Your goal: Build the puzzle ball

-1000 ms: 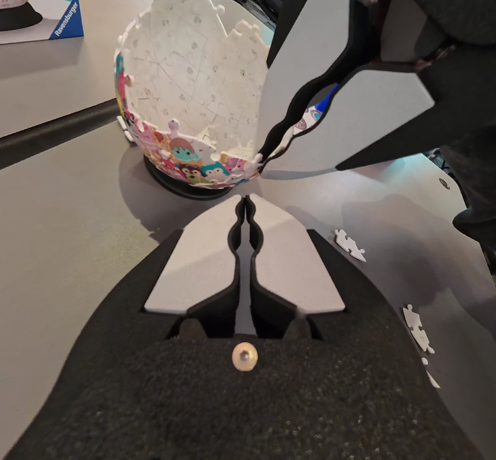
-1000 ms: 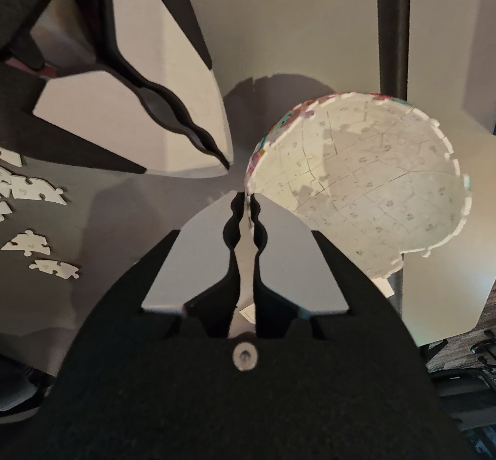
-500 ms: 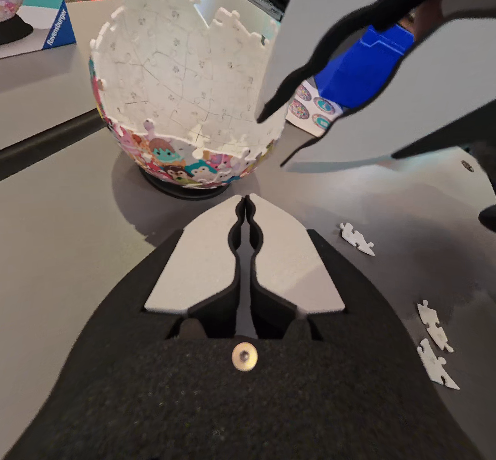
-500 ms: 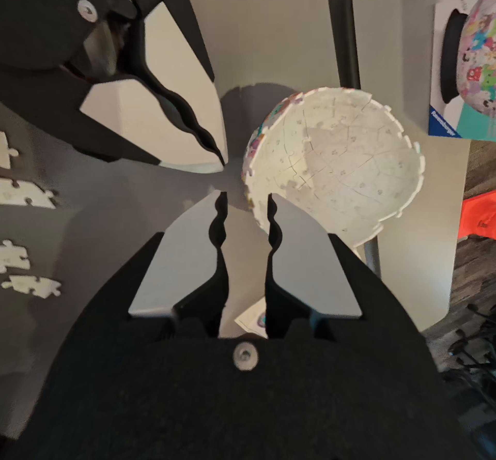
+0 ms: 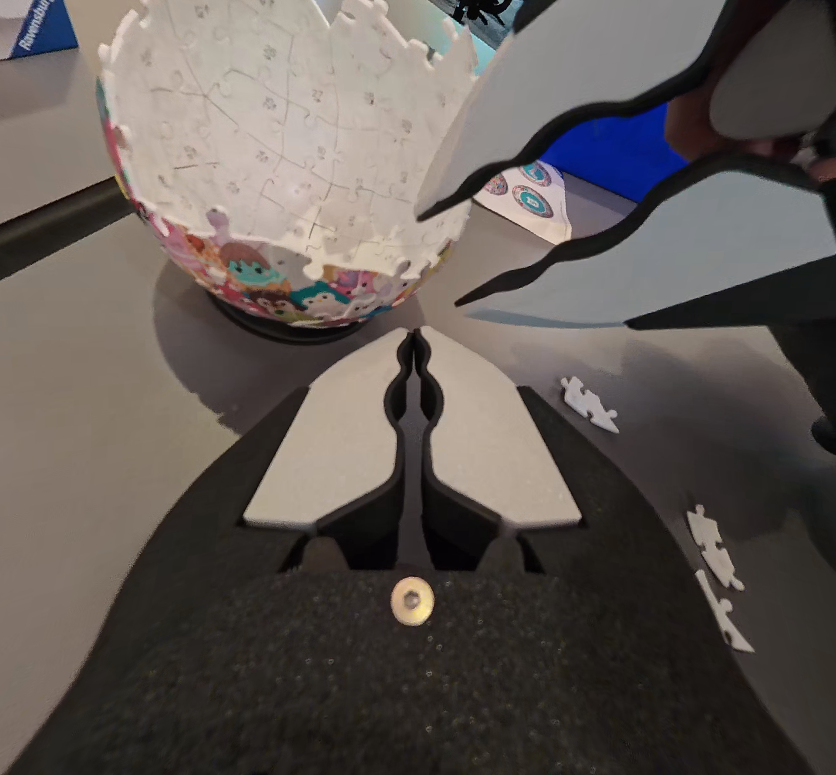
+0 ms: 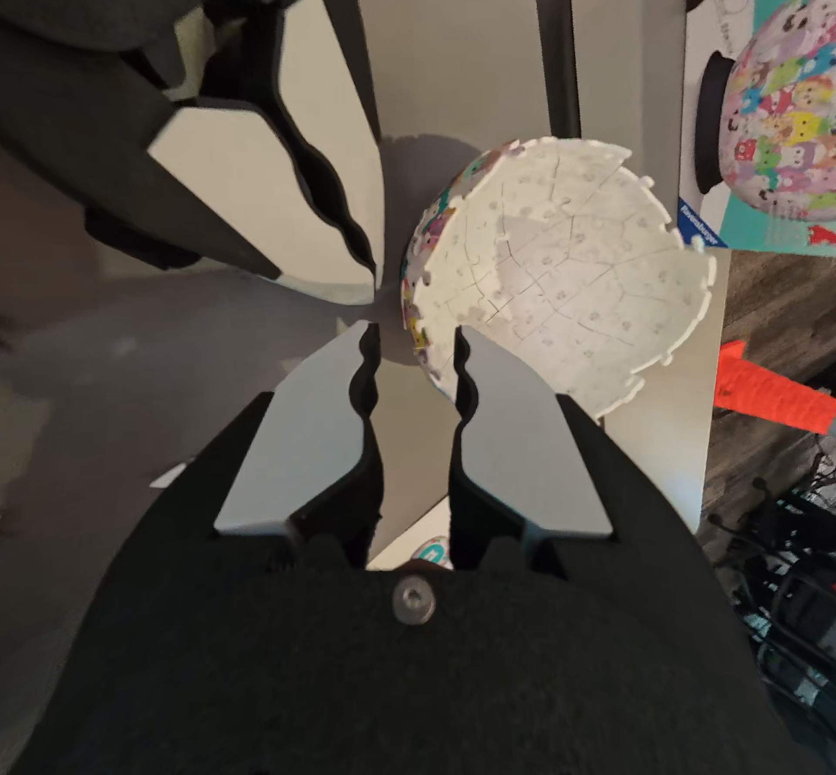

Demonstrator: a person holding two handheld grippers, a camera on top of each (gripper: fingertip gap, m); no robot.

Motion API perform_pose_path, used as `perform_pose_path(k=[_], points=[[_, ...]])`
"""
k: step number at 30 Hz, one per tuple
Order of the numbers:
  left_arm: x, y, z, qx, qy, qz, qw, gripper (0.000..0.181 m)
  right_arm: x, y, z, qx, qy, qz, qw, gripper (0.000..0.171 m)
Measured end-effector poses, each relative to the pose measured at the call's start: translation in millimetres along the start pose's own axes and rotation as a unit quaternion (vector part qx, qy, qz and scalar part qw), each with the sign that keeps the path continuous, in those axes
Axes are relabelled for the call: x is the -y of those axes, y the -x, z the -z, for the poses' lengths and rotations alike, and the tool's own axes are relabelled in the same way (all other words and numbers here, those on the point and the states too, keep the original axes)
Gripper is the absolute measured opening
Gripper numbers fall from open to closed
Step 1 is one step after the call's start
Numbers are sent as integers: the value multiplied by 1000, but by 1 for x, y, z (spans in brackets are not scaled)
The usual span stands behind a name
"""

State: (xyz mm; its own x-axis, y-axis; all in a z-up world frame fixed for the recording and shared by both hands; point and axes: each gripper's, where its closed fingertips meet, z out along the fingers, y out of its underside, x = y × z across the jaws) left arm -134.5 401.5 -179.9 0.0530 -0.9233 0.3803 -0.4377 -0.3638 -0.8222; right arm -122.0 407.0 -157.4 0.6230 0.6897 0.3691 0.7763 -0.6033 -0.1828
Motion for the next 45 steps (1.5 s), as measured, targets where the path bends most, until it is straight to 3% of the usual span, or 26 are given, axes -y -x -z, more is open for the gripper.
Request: perform_pose_path(k=[8, 24, 32, 45], points=[[1, 2, -8, 2, 9, 8, 1000, 0, -4, 0, -12, 22, 15, 29, 999, 9], [0, 5, -16, -2, 24, 21, 999, 0, -9, 0, -14, 56, 22, 46, 997, 5], [0, 2, -16, -4, 27, 12, 1000, 0, -7, -5, -14, 31, 35, 86, 995, 20], [2, 4, -15, -19, 20, 36, 999, 0, -6, -2, -22, 53, 94, 158, 982, 6]])
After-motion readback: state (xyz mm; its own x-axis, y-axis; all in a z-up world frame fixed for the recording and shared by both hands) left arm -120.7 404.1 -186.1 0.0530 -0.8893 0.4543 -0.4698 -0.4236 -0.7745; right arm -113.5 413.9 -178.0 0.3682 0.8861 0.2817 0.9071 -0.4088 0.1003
